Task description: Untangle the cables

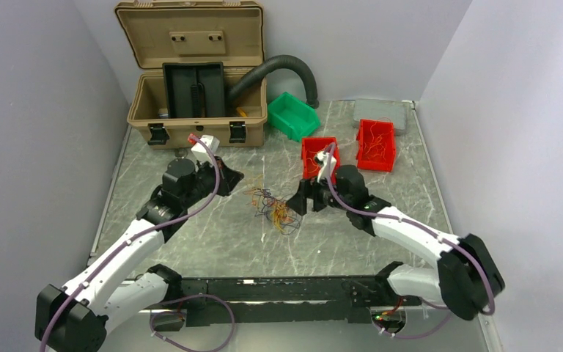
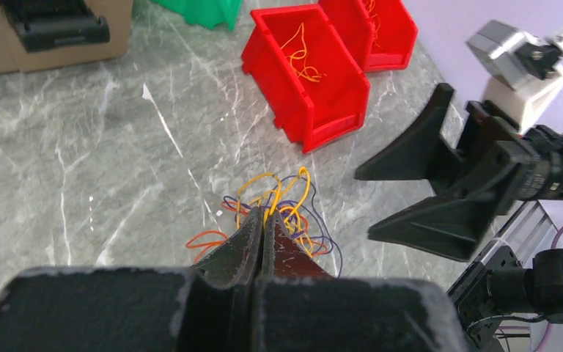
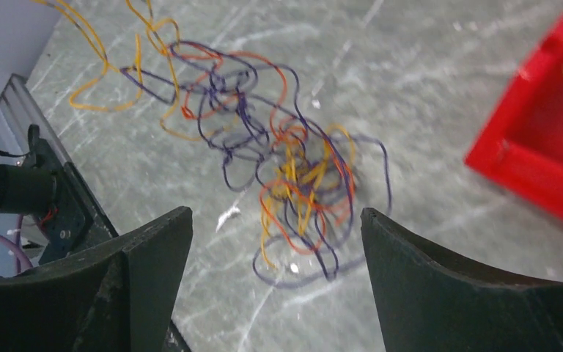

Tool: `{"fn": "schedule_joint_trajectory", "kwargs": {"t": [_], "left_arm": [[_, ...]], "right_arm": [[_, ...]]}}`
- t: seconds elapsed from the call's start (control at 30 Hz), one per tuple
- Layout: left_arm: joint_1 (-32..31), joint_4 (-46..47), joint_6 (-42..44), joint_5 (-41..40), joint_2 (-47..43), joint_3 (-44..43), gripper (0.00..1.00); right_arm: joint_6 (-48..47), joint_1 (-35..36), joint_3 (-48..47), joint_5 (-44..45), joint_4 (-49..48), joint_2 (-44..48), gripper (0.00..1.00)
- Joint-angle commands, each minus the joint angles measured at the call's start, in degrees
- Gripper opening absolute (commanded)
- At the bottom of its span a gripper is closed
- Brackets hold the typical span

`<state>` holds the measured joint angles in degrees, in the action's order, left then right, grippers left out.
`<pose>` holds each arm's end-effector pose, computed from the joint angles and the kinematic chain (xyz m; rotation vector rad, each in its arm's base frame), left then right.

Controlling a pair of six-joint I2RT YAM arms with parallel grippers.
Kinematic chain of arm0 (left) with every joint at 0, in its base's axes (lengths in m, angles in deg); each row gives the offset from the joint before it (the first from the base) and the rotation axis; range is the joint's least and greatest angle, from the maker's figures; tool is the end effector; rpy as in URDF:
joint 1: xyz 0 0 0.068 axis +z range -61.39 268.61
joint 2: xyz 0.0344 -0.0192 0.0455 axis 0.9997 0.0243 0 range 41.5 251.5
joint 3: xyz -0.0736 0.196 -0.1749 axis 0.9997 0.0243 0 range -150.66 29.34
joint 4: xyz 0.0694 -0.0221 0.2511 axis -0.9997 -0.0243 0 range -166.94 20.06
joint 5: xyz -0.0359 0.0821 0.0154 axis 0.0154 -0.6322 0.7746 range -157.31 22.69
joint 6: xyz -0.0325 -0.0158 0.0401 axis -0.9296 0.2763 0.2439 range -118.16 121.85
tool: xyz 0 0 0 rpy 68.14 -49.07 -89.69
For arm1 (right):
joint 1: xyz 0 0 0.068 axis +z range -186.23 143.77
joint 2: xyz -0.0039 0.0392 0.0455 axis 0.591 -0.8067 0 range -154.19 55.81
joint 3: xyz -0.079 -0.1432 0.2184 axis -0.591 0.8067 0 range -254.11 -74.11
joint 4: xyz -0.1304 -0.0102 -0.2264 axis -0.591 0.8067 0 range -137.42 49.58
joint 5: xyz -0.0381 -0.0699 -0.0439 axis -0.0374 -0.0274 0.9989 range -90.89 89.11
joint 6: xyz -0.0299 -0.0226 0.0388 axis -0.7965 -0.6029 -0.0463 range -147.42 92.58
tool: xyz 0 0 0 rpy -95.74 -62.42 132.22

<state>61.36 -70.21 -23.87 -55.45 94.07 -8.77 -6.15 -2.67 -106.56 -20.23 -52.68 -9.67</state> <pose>0.1897 -0.1059 0.2923 0.1776 1.8969 -0.8294 0.1966 0.1447 0.2203 -0.4496 2.1131 0.9221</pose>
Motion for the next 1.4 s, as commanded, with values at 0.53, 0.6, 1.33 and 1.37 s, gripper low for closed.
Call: {"fn": "schedule_joint_trajectory", "kwargs": {"t": [0.53, 0.6, 1.33, 1.37], "left_arm": [[-1.49, -8.12, 3.41, 4.77, -3.36, -12.85, 0.0], [-1.41, -12.65, 3.78, -0.67, -4.58, -14.83, 0.0], [-0.57, -30.8, 1.13, -37.32, -8.92, -20.55, 0.0], [-0.56, -32.79, 0.57, -39.9, -7.95, -21.84, 0.0]], "right_arm": [[-2.29, 9.68, -1.27, 6.46, -39.63, -20.61, 0.05], [-0.84, 9.64, 0.9, 10.04, -38.03, -18.05, 0.01], [21.58, 6.95, 5.32, 49.73, 28.57, 24.18, 0.0], [24.12, 6.54, 3.9, 52.0, 33.08, 23.63, 0.0]]}}
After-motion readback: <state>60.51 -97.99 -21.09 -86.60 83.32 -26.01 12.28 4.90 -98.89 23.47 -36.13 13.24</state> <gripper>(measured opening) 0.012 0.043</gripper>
